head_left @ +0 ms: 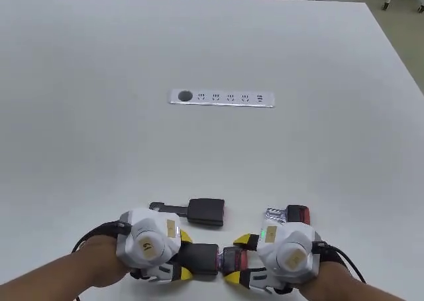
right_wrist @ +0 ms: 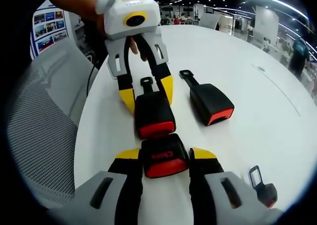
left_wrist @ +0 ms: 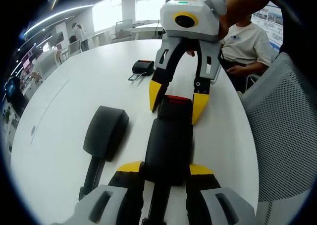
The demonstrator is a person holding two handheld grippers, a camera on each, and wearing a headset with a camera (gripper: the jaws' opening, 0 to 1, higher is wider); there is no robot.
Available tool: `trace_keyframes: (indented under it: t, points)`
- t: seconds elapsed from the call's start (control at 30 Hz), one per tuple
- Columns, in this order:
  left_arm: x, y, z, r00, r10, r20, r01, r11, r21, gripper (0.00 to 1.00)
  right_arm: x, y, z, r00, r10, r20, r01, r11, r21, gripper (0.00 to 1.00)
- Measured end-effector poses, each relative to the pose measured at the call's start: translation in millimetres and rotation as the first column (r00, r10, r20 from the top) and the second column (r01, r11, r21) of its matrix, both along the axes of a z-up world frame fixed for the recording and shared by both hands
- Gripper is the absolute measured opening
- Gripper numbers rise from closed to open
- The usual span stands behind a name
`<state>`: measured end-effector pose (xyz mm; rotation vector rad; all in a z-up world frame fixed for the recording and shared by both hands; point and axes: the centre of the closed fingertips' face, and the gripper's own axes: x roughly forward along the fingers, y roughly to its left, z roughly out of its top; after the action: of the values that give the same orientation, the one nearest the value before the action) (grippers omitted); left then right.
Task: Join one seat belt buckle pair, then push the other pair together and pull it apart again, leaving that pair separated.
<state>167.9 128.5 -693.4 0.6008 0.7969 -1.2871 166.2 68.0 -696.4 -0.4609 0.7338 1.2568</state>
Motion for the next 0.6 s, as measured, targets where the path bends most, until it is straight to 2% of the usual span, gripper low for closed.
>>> trace_keyframes:
  t: [0.2,0.4,0.6]
  points:
    - [-1.0,-0.5,1.2,1.000,-0.029,0.001,0.029,1.000,-0.001,0.33,1.8,-1.3,0.3,1.000,0.015,0.002,-0.015,1.000,0.006,0.34]
    - [-1.3,0.8,0.6,0.999,-0.051,0.004,0.051,0.999,-0.020,0.32,1.0,-1.8,1.9,1.000,0.000,0.002,0.000,1.000,0.030,0.34]
    - [-1.7,3.8,-1.2,0.996,-0.084,0.002,0.084,0.996,-0.032,0.32,0.1,-2.1,4.2,1.000,0.020,0.003,-0.020,0.999,0.041,0.34]
